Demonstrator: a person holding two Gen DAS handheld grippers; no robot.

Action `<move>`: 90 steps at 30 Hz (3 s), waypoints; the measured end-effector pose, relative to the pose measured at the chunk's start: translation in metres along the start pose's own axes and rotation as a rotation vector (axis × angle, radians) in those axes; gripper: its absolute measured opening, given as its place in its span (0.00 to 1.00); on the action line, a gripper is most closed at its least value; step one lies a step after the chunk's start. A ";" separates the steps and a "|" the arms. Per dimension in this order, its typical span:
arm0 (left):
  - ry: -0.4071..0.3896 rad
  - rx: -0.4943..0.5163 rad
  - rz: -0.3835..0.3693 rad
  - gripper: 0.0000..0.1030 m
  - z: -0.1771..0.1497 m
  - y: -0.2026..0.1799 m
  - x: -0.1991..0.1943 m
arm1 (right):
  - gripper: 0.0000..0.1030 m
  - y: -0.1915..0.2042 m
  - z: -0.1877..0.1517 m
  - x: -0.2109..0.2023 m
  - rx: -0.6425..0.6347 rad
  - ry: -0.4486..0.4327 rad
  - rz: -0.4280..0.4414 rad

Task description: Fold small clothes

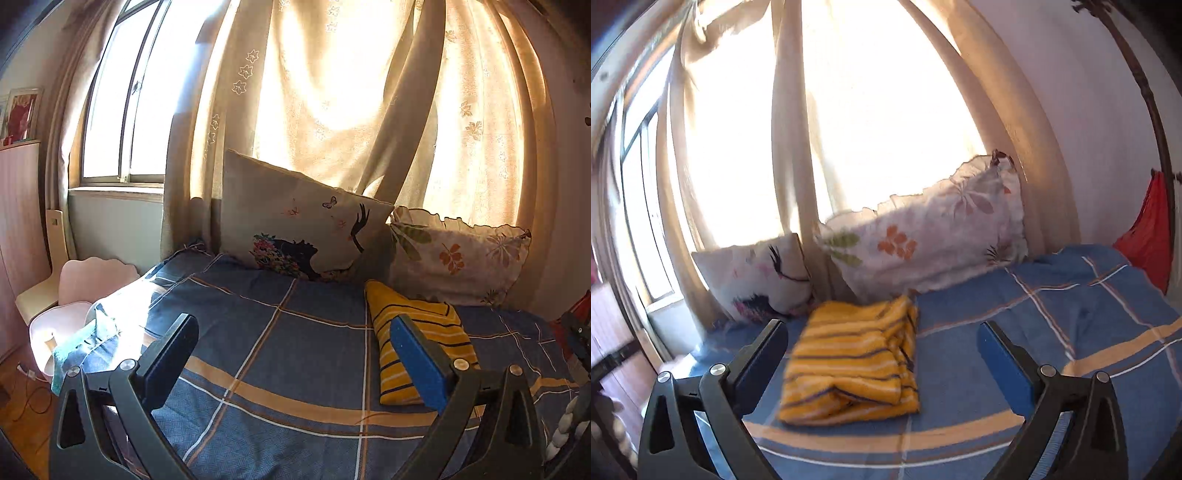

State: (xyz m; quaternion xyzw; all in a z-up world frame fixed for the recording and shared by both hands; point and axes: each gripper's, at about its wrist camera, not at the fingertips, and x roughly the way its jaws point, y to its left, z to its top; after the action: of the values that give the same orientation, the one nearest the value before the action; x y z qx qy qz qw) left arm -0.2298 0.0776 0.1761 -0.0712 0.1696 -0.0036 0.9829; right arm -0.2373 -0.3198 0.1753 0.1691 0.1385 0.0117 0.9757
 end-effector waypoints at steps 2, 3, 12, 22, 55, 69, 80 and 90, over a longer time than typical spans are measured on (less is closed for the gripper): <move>0.012 -0.003 0.009 1.00 -0.003 0.002 -0.004 | 0.92 0.000 0.009 0.031 0.069 0.180 0.095; 0.017 -0.004 0.011 1.00 -0.005 0.003 -0.006 | 0.71 0.005 0.009 0.049 0.098 0.230 0.150; 0.005 0.075 0.051 1.00 -0.018 -0.006 -0.029 | 0.54 0.017 -0.084 0.191 0.409 0.655 0.327; 0.157 0.075 -0.002 1.00 -0.026 -0.020 0.023 | 0.48 -0.052 -0.087 0.110 0.383 0.574 0.191; 0.321 0.173 0.015 1.00 -0.047 -0.082 0.118 | 1.00 0.057 -0.030 0.117 -0.236 0.216 -0.104; 0.390 0.202 -0.010 1.00 -0.063 -0.095 0.119 | 1.00 0.019 -0.048 0.134 -0.080 0.403 -0.150; 0.426 0.193 -0.025 1.00 -0.069 -0.094 0.121 | 1.00 0.028 -0.058 0.134 -0.110 0.446 -0.123; 0.503 0.179 -0.017 1.00 -0.082 -0.092 0.139 | 1.00 0.032 -0.070 0.147 -0.146 0.492 -0.145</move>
State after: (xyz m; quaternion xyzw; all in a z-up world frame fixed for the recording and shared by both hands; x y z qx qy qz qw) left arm -0.1246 -0.0290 0.0669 0.0177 0.4071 -0.0446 0.9121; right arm -0.1144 -0.2564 0.0838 0.0799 0.3822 -0.0075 0.9206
